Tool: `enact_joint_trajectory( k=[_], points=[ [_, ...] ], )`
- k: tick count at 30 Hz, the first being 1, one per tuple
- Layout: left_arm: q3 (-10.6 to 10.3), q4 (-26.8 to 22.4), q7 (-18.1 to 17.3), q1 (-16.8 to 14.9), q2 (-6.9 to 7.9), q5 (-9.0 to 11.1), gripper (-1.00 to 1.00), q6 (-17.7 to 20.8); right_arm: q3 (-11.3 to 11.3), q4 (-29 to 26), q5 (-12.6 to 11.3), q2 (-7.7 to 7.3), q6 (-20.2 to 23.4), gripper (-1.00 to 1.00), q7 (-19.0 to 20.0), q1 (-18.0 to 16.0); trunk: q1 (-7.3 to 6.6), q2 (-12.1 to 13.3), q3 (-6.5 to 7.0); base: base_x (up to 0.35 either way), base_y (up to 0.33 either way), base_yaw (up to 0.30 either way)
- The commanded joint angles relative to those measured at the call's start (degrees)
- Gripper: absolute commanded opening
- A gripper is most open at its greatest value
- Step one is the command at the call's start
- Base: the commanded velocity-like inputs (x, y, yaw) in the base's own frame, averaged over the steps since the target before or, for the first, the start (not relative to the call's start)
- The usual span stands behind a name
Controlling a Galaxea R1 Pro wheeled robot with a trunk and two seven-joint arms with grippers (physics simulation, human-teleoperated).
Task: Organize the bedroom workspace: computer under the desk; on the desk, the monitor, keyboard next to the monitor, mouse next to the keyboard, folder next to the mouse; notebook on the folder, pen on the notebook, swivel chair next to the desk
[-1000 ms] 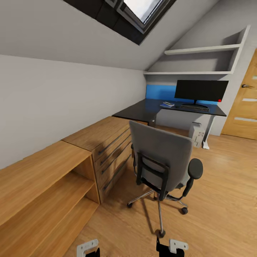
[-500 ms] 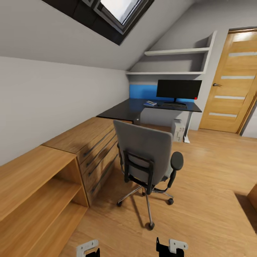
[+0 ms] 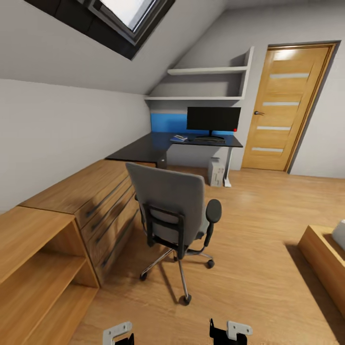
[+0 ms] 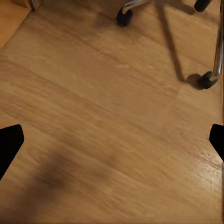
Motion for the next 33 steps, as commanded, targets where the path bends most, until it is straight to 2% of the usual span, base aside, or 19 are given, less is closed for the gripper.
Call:
enact_joint_trajectory(
  k=[1,7,15,33],
  points=[
    [-0.2,-0.1,0.4,-0.1,0.07,0.2,1.00,0.1,0.5,0.0,-0.2,0.02,-0.1,1.00,-0.4,0.0,-0.01,0.0,-0.06,0.000,0.000,-0.300],
    [-0.2,-0.1,0.4,-0.1,0.07,0.2,1.00,0.1,0.5,0.0,-0.2,0.02,-0.1,1.00,-0.4,0.0,-0.01,0.0,-0.06,0.000,0.000,-0.265],
    [-0.2,0.4,0.3,-0.1,0.07,0.2,1.00,0.2,0.7,0.0,-0.1,-0.01,-0.2,1.00,-0.3,0.0,-0.01,0.0,-0.06,0.013,0.051,-0.070],
    [-0.2,0.7,0.3,-0.1,-0.02,0.2,1.00,0.2,0.8,0.1,0.1,-0.06,-0.2,1.00,-0.2,0.0,-0.01,0.0,-0.06,0.069,0.285,-0.005]
  ],
)
